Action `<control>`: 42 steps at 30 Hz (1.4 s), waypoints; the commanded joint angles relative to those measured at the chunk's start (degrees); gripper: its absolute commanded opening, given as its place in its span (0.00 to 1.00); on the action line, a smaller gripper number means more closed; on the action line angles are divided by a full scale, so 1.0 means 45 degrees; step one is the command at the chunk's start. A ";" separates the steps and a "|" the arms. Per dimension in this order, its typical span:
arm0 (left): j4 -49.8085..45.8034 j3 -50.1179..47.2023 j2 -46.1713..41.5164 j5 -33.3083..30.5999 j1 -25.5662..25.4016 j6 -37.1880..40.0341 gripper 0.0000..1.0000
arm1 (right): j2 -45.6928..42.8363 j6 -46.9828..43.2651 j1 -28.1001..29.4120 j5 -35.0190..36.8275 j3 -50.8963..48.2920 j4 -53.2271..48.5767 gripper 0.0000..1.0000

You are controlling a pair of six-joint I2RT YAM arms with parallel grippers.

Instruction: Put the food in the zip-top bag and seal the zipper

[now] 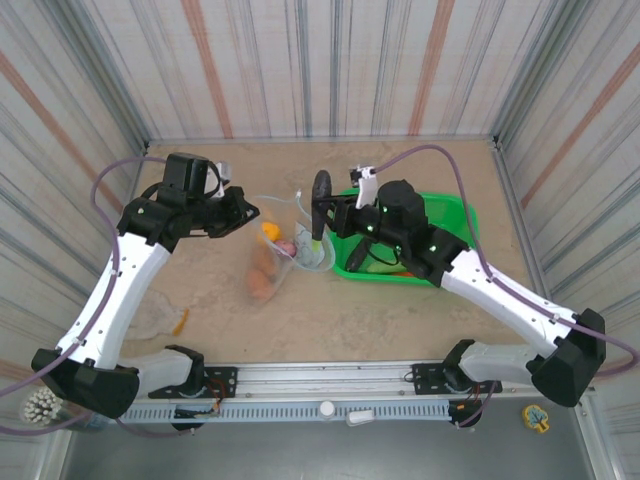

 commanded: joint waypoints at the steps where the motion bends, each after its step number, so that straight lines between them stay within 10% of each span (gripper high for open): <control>1: 0.0318 -0.0066 0.0005 0.0485 0.0013 -0.0342 0.00 | 0.0375 -0.1145 0.0567 0.1265 -0.0466 0.1660 0.17; 16: 0.0770 -0.0209 0.0007 0.0688 0.0016 -0.0865 0.00 | 0.3261 -0.1900 0.1819 0.1018 -0.0269 0.1702 0.21; 23: 0.0785 -0.0412 -0.0166 0.0564 0.0006 -0.0702 0.00 | 0.4208 -0.1514 0.1474 0.0789 0.1472 -0.0778 0.61; 42: 0.0444 -0.0949 -0.0756 -0.0791 0.0014 -0.0238 0.00 | 0.1162 0.0091 -0.1059 0.0150 0.2783 -0.4861 0.46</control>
